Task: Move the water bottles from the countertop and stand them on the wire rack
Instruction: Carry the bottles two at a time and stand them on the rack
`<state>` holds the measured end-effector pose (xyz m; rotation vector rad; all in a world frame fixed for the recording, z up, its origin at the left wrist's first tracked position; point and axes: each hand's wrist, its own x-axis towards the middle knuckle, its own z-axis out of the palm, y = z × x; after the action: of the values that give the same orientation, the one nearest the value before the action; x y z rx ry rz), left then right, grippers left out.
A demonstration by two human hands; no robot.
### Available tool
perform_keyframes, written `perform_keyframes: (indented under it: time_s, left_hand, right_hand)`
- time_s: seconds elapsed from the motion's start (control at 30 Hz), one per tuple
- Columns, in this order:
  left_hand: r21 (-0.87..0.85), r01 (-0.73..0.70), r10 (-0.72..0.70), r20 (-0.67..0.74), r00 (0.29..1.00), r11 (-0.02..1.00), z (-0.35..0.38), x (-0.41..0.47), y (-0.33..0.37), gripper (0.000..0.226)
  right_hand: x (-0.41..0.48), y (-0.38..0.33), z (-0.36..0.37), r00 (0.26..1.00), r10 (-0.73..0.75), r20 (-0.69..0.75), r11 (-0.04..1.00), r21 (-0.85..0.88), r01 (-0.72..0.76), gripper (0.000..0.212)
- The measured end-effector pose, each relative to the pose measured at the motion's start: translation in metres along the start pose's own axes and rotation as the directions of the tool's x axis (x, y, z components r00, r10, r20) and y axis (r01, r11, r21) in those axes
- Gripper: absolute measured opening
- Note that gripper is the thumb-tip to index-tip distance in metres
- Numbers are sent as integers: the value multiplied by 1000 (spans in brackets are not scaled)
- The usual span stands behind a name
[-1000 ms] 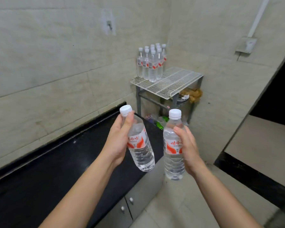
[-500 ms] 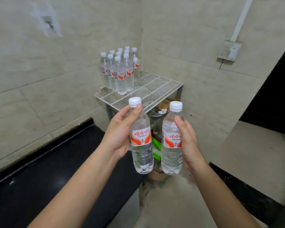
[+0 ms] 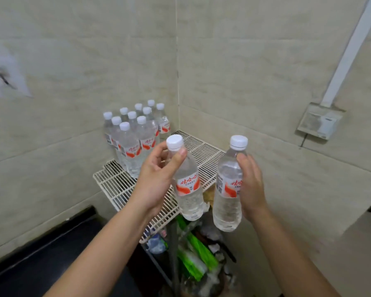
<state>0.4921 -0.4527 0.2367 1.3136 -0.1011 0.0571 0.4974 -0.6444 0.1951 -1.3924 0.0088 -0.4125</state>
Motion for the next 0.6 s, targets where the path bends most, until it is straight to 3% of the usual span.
perform_keyframes:
  time_s: [0.2,0.4,0.5,0.6]
  left_hand:
    - [81,-51,69,-240,968,995,10,74,-35,43]
    - [211,-34,128,-452,883,977,29,138,-56,41]
    - [238,-28,148,-503,851,971,34,159,-68,36]
    - [256,-15,151,-522,839,967,35,176,-76,33]
  right_hand:
    - [117,45,11,979,5,206,998,-62,8,41]
    - [218,61,20,870,40,492,986,-160,46,46]
    - [251,76,34,833,64,550,975,-211,65,39]
    - [274,93,44,843,41,536,968,-229,98,40]
